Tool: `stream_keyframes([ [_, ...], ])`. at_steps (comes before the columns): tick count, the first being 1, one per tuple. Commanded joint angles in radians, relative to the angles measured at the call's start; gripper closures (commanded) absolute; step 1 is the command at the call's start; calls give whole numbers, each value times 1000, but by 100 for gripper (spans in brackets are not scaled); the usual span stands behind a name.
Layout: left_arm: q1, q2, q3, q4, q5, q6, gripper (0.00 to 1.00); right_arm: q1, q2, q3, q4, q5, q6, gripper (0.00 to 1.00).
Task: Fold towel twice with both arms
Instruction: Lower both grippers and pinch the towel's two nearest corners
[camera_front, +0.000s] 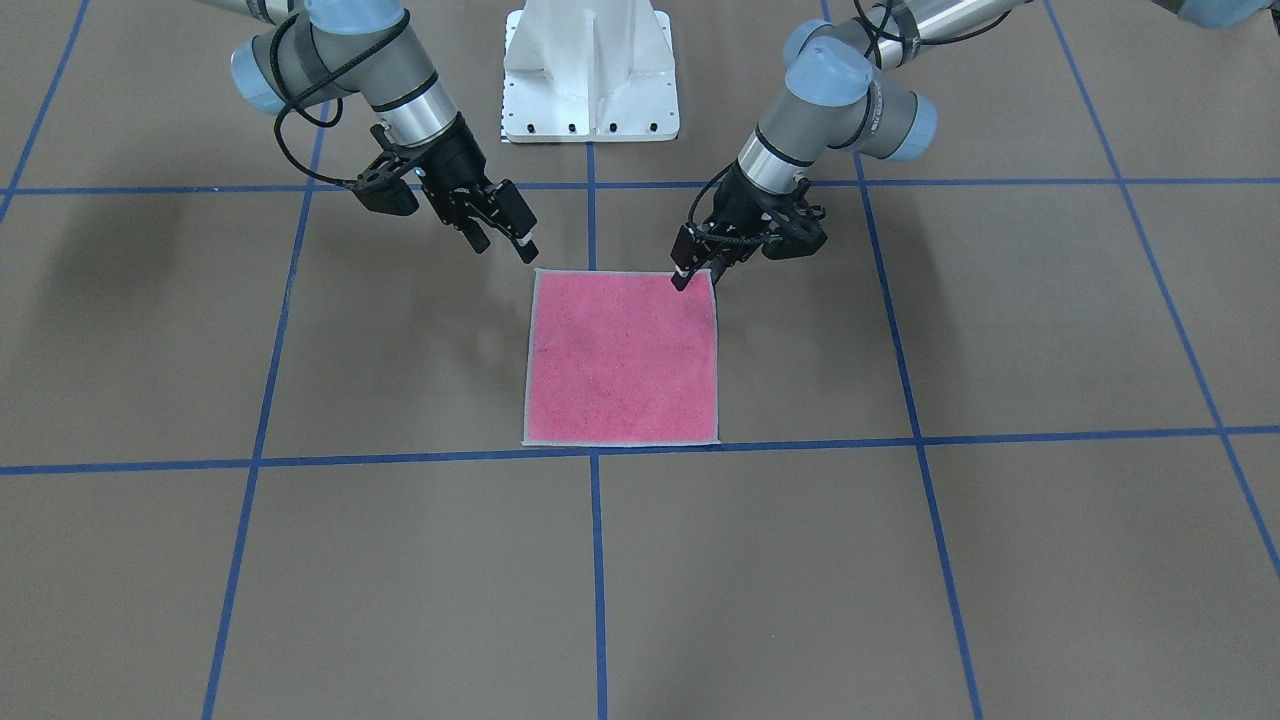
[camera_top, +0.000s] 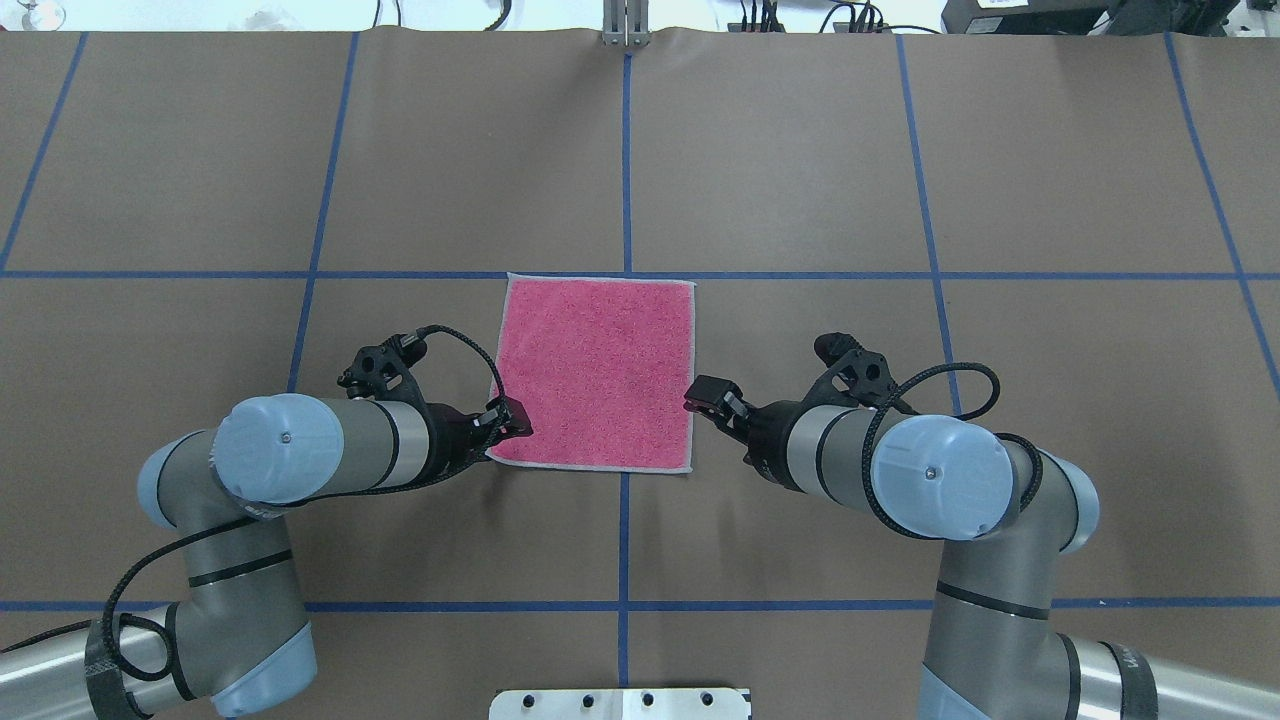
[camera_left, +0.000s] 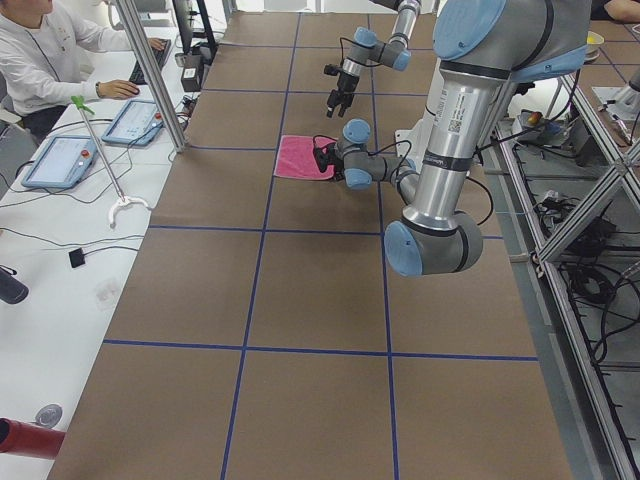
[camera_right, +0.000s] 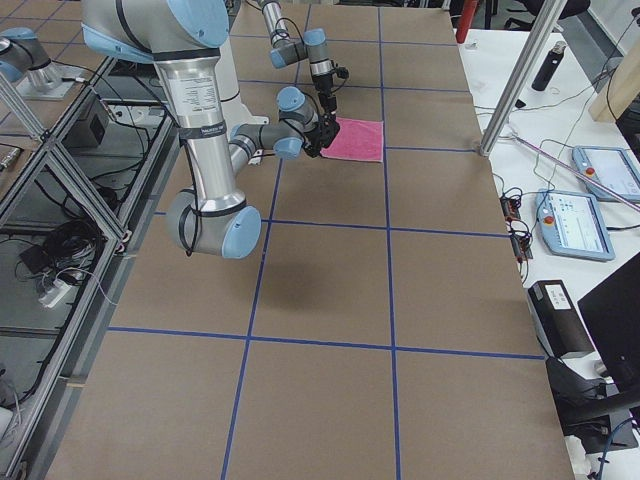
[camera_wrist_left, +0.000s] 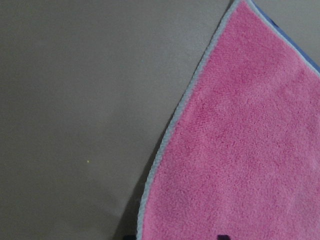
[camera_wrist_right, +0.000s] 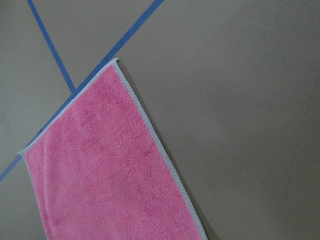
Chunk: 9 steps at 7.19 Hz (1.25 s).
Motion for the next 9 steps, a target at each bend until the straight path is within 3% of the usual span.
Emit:
stream_keyframes([
  [1, 1, 7, -2, 0, 0, -2, 48, 0, 0, 0, 0, 0, 0, 1],
  [3, -1, 11, -10, 0, -2, -2, 86, -2, 0, -2, 0, 0, 0, 1],
  [4, -1, 11, -11, 0, 0, -2, 100, -5, 0, -5, -2, -2, 0, 1],
  [6, 1, 11, -13, 0, 0, -2, 100, -43, 15, -23, -53, -18, 52, 3],
  [7, 1, 11, -13, 0, 0, -2, 100, -51, 81, -55, -148, -17, 67, 4],
  [9, 1, 11, -13, 0, -2, -2, 100, -69, 154, -151, -156, -21, 127, 8],
])
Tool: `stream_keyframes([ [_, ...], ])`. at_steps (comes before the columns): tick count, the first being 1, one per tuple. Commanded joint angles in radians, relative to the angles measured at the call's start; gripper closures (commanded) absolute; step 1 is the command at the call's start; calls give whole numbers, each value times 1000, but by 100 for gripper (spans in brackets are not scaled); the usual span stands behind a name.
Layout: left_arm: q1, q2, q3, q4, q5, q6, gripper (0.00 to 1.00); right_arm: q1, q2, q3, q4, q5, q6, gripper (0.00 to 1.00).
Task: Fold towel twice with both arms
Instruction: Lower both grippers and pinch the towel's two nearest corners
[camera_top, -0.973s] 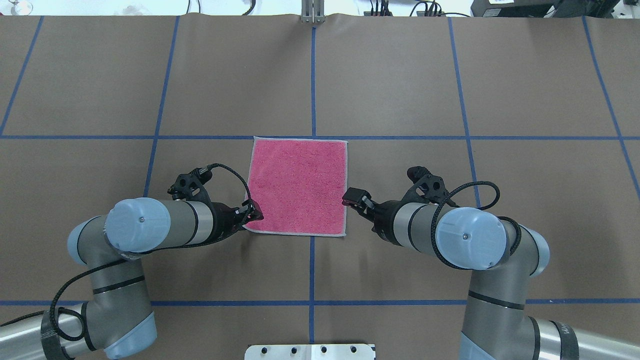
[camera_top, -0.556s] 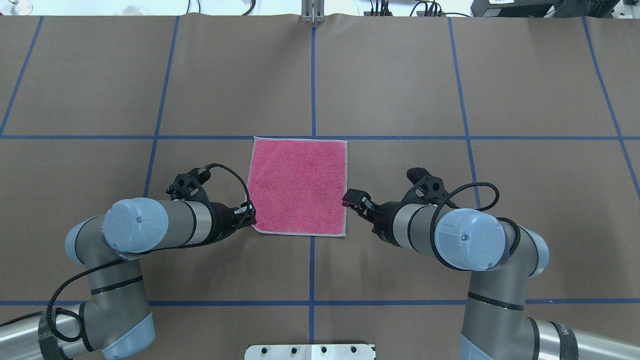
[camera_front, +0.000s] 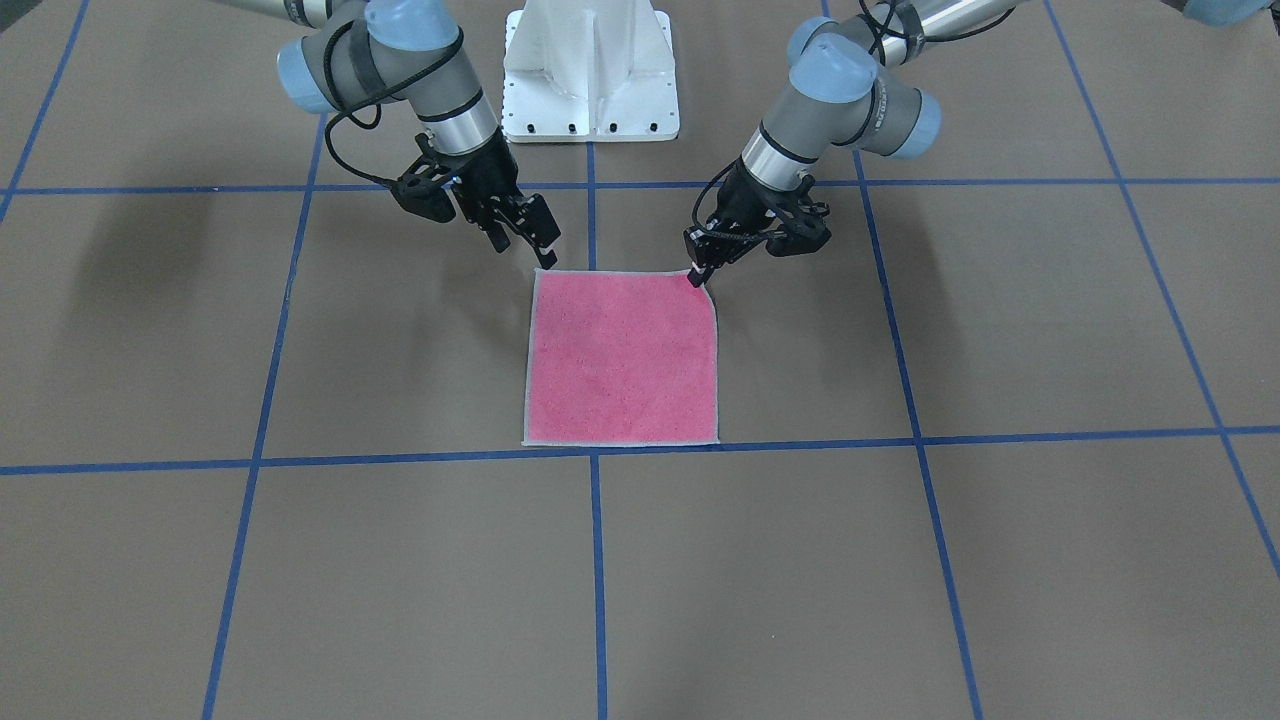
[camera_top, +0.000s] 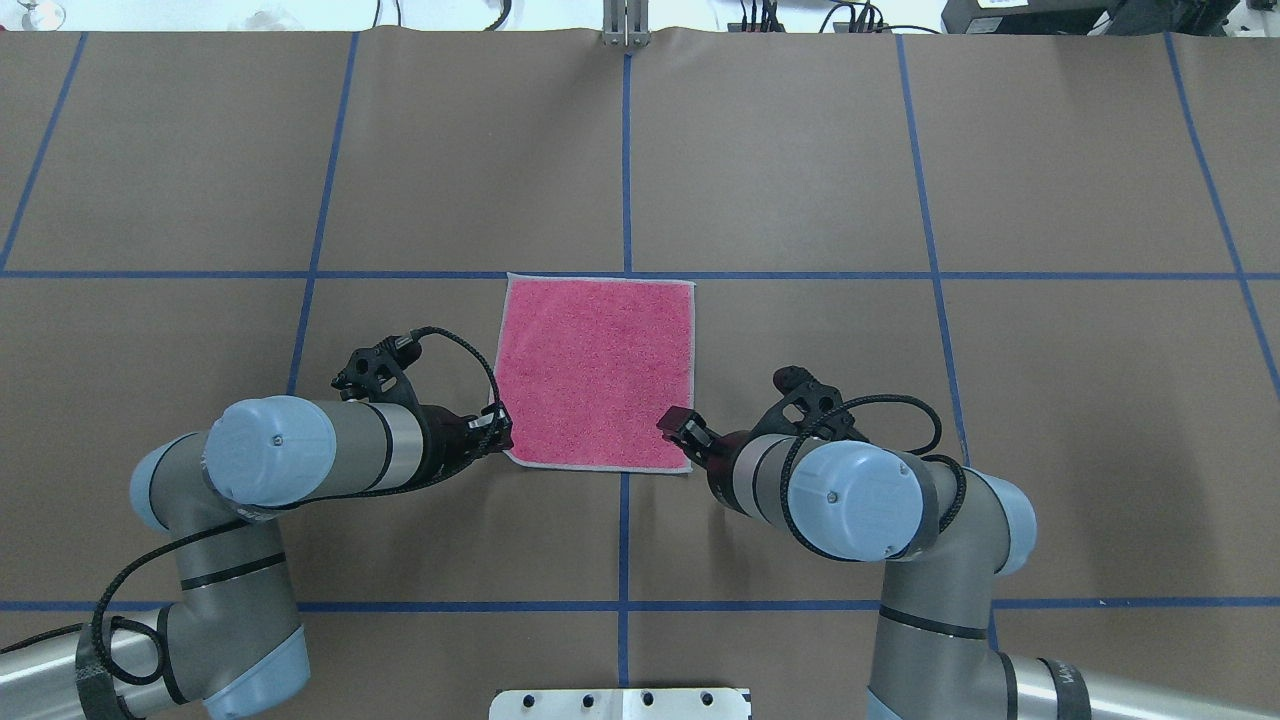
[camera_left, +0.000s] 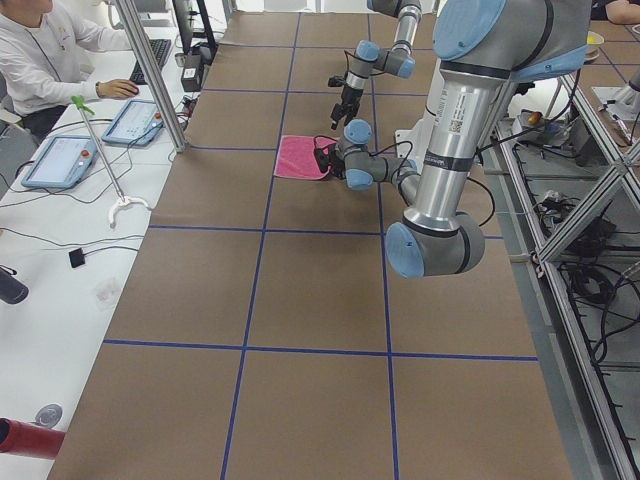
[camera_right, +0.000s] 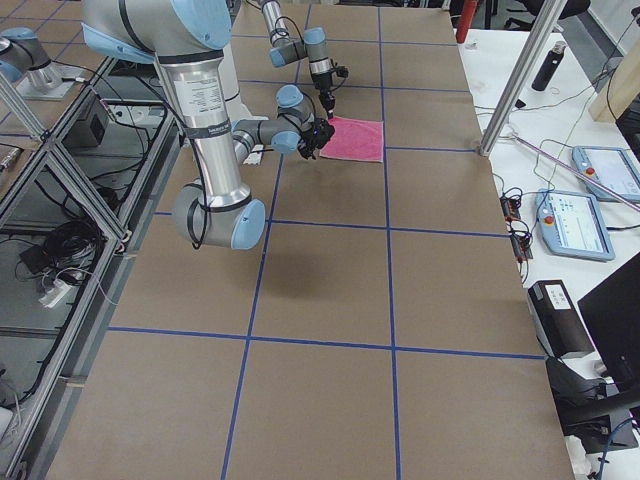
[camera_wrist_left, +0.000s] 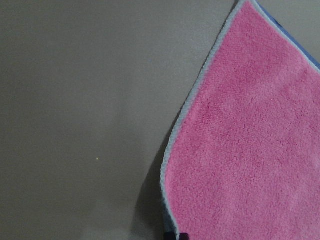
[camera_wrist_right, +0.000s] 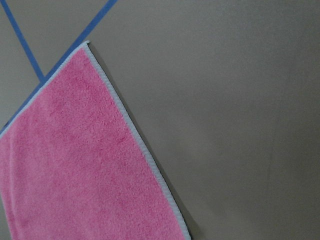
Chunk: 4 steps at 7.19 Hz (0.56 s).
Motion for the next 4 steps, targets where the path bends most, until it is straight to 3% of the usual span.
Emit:
stream_keyframes([
  [1, 0, 0, 0, 0, -1, 0, 100, -10, 62, -75, -14, -10, 40, 11],
  [3, 0, 0, 0, 0, -1, 0, 100, -10, 63, -77, -14, -13, 59, 19],
  [4, 0, 0, 0, 0, -1, 0, 100, -10, 63, -76, -14, -13, 65, 30],
])
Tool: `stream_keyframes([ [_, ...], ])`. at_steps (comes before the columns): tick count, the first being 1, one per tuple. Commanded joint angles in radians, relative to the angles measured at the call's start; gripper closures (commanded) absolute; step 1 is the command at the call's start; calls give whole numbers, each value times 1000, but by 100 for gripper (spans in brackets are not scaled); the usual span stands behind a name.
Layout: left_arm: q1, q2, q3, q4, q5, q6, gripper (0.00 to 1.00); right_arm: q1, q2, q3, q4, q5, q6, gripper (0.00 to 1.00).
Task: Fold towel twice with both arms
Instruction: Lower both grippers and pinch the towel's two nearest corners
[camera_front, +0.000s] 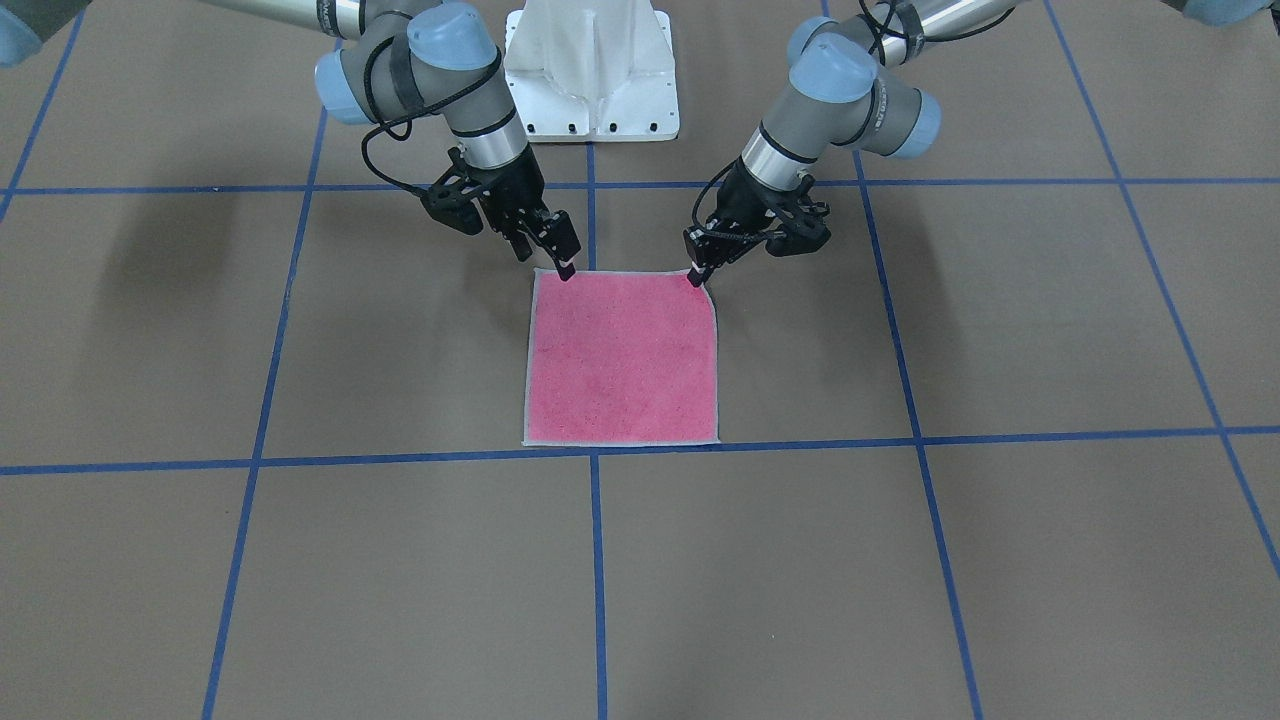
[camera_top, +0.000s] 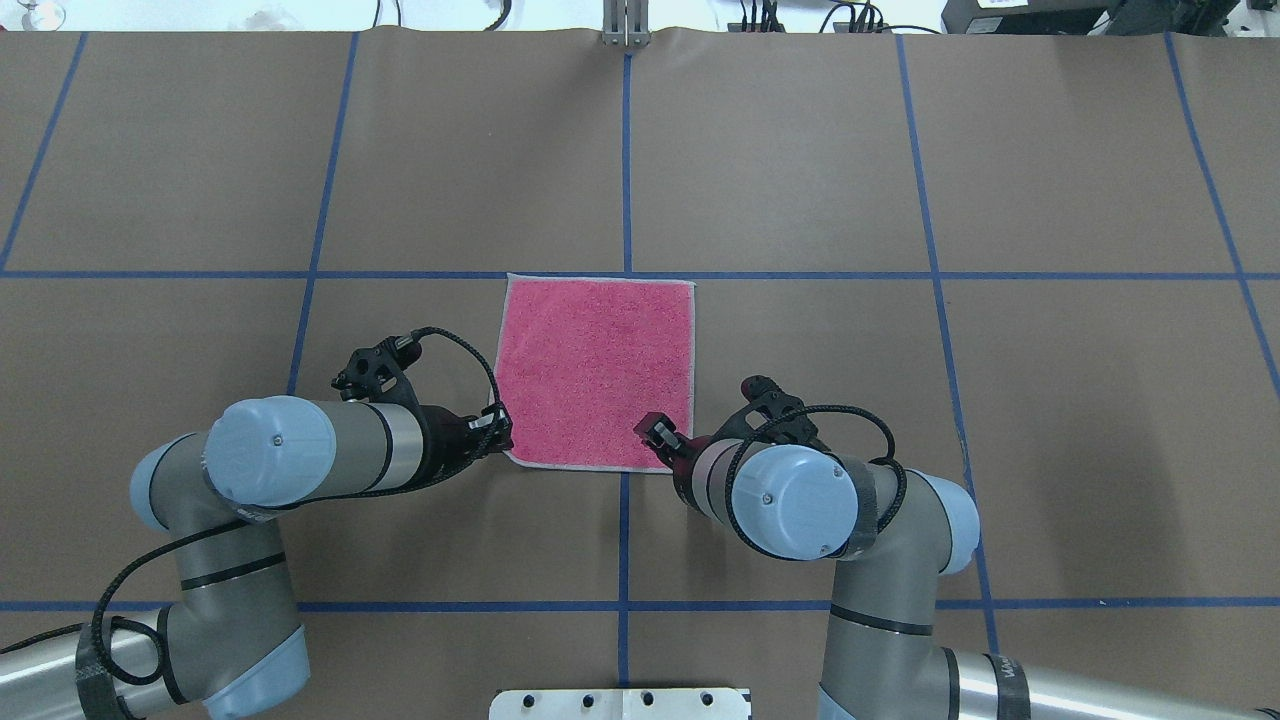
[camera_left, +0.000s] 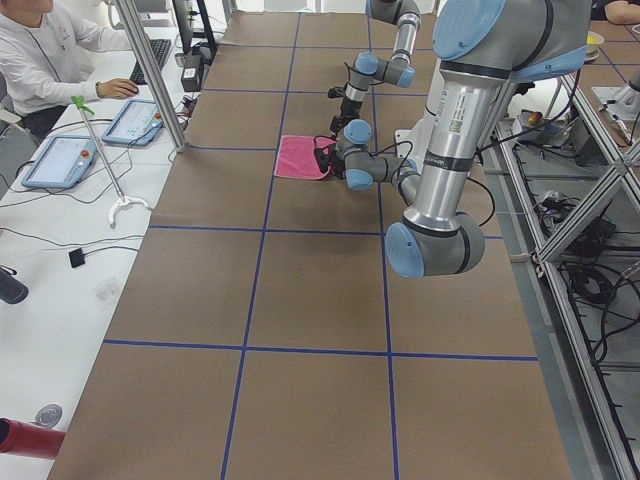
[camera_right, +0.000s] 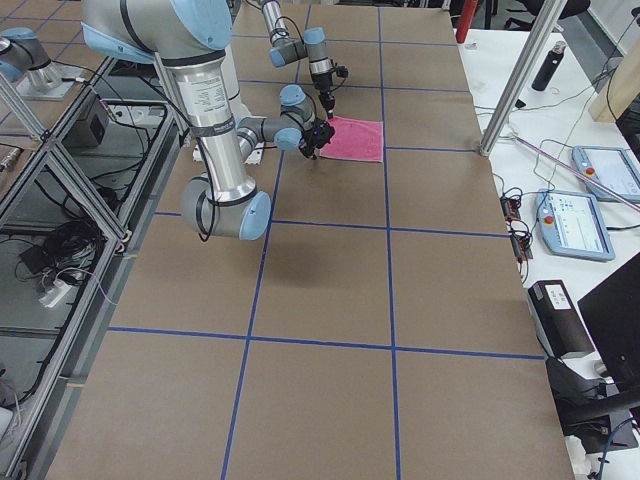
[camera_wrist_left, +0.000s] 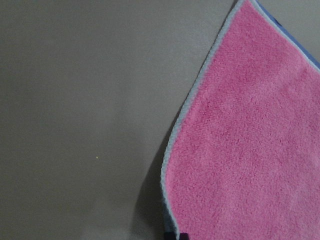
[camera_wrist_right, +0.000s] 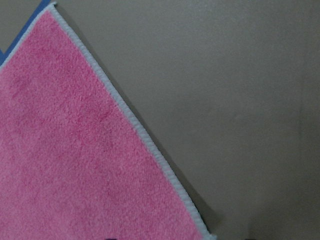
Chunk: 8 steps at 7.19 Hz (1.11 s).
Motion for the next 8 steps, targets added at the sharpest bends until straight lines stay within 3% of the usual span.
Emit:
stream_keyframes([
  [1, 0, 0, 0, 0, 0, 0, 100, 0, 1, 3, 1, -5, 10, 57],
  [2, 0, 0, 0, 0, 0, 0, 100, 0, 0, 4, 1, -10, 8, 77],
  [8, 0, -2, 0, 0, 0, 0, 100, 3, -14, 15, 0, -11, 7, 76],
])
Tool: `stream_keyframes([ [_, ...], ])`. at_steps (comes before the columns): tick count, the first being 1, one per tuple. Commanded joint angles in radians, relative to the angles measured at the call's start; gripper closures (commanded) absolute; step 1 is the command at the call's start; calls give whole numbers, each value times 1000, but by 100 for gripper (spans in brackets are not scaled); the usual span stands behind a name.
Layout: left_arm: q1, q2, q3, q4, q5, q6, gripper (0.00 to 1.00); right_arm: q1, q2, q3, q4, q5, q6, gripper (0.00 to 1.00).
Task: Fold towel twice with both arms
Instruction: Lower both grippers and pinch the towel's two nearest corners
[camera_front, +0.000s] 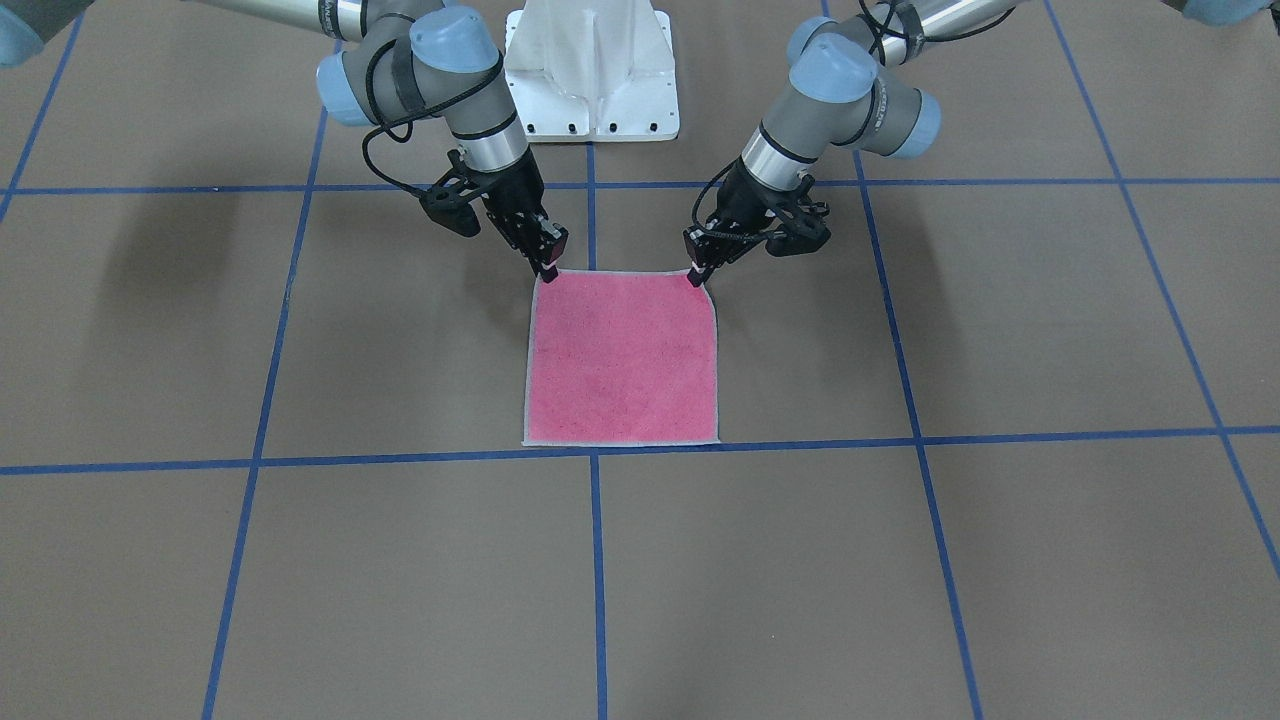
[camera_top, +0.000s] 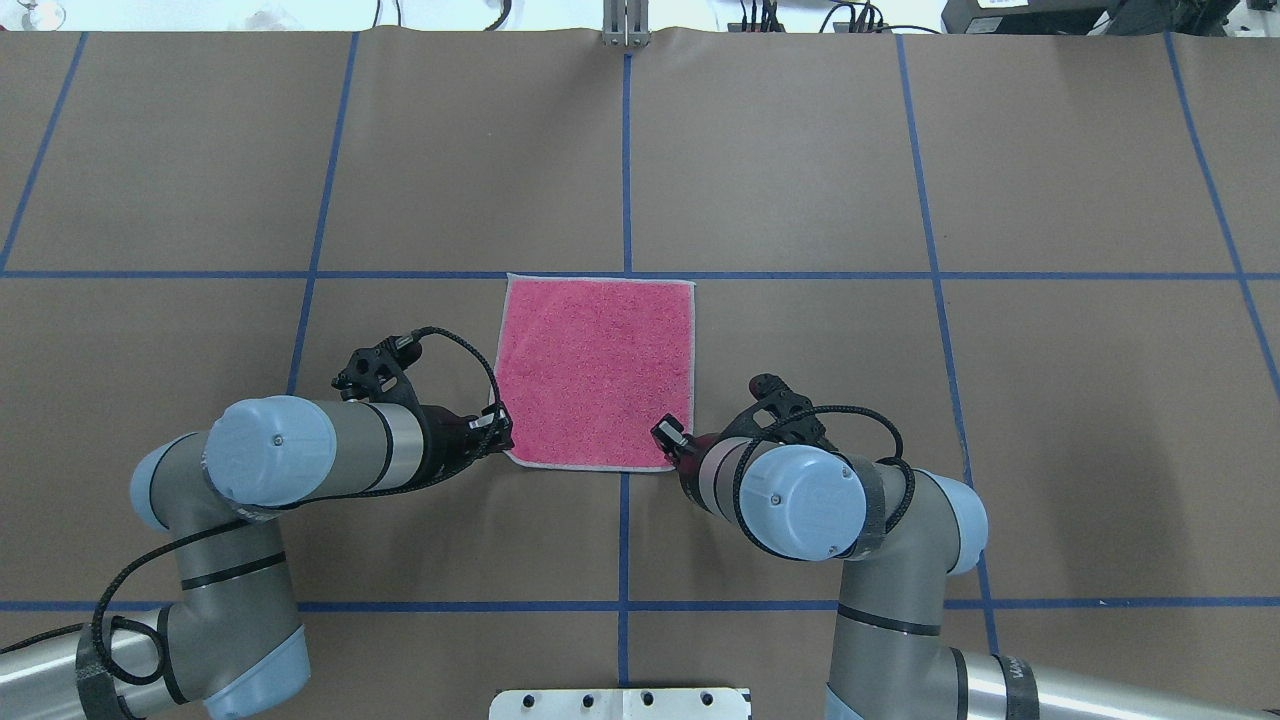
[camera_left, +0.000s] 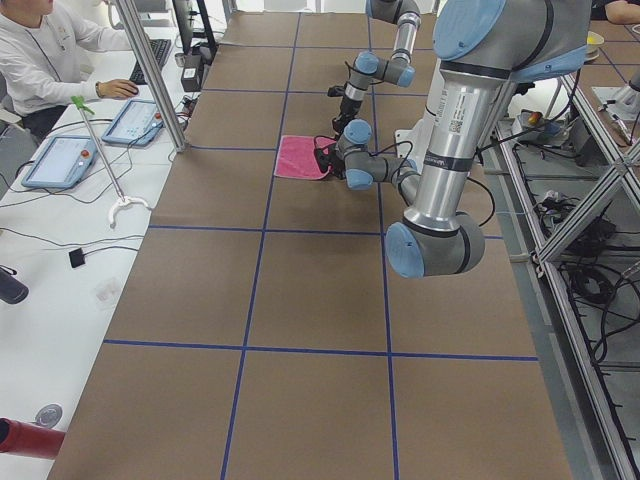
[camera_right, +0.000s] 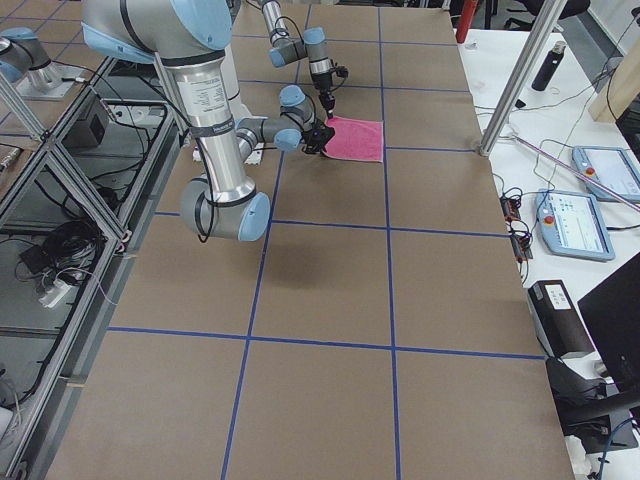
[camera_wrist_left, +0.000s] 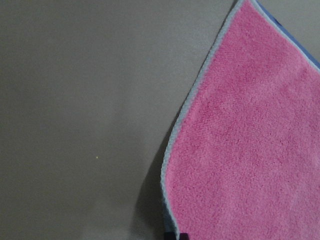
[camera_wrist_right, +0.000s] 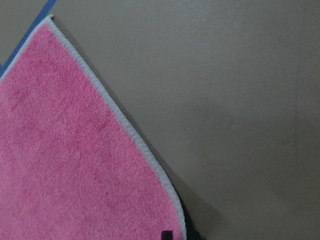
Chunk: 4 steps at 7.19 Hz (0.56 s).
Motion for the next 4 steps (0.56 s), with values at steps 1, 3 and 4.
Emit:
stream_keyframes([
  [1, 0, -1, 0, 0, 0, 0, 100, 2, 3, -1, 0, 0, 1, 99],
  [3, 0, -4, -6, 0, -5, 0, 100, 8, -3, 25, 0, 1, 0, 100],
  [4, -2, 2, -37, 2, -15, 2, 100, 10, -30, 68, -2, 3, -2, 100],
])
